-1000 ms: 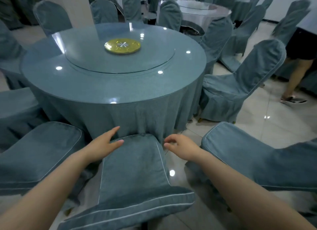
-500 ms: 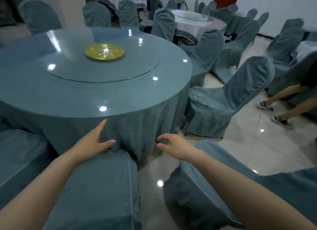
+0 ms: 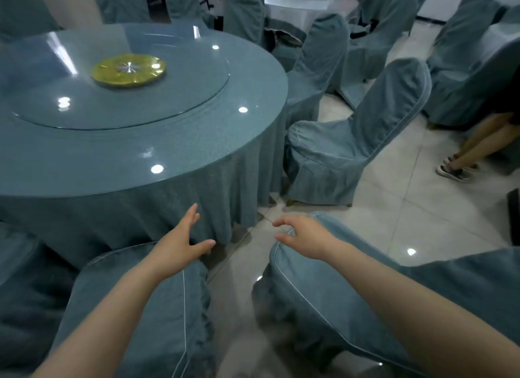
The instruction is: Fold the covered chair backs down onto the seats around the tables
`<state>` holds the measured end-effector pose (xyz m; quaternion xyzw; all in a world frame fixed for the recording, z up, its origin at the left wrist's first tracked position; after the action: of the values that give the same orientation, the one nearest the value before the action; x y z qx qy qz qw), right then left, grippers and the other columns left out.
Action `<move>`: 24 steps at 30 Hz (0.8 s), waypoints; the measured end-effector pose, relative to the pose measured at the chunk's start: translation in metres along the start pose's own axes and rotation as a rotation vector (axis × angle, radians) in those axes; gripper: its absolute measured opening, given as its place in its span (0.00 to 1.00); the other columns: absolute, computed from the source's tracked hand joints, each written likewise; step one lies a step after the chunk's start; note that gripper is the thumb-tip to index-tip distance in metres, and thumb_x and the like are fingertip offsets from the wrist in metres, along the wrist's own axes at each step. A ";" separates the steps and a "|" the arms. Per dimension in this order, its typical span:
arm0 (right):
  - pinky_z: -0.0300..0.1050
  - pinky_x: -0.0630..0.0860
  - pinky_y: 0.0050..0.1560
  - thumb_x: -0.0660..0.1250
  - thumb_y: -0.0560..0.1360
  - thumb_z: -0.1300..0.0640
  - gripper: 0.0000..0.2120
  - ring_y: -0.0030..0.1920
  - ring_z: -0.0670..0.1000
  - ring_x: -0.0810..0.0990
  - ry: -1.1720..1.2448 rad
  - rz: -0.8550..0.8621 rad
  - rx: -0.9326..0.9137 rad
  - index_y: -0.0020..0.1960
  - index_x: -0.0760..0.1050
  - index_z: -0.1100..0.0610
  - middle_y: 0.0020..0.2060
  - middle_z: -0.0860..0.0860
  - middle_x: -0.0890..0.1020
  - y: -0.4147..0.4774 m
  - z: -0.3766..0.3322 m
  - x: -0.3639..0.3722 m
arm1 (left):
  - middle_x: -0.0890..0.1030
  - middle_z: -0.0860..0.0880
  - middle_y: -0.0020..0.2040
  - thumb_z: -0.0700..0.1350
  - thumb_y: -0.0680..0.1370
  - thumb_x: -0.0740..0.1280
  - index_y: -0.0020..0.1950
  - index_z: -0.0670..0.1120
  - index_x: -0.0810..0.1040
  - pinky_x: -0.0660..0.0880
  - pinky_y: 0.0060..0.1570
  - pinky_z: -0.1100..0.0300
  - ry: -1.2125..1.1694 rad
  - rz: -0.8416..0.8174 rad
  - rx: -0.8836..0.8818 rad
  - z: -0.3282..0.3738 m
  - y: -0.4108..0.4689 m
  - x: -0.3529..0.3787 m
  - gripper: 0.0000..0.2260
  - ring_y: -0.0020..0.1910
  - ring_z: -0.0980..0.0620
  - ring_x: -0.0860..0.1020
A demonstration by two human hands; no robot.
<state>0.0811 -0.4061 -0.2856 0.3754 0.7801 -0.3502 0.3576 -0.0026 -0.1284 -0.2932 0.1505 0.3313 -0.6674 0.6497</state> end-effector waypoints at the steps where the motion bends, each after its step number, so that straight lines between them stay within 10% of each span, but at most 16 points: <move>1: 0.41 0.66 0.65 0.63 0.78 0.48 0.18 0.65 0.48 0.72 0.022 0.010 0.035 0.66 0.73 0.50 0.65 0.46 0.76 -0.011 0.008 0.002 | 0.59 0.58 0.75 0.53 0.74 0.70 0.77 0.57 0.44 0.59 0.68 0.59 0.000 -0.038 -0.004 0.002 0.002 0.009 0.41 0.72 0.55 0.61; 24: 0.43 0.67 0.65 0.63 0.78 0.47 0.19 0.65 0.49 0.73 -0.125 -0.023 0.055 0.67 0.72 0.51 0.65 0.45 0.75 -0.078 0.187 -0.086 | 0.60 0.50 0.76 0.49 0.74 0.71 0.78 0.51 0.48 0.59 0.67 0.61 -0.040 -0.078 -0.030 0.117 0.050 0.159 0.41 0.73 0.55 0.60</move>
<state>0.1107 -0.6240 -0.2869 0.3536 0.7505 -0.3985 0.3911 0.0555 -0.3219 -0.3201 0.1143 0.3336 -0.6900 0.6320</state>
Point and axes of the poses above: each hand's wrist, its own y-axis towards the middle knuckle, its own x-axis out of the palm, z = x × y, the point moved 1 cm from there along y, towards the middle knuckle
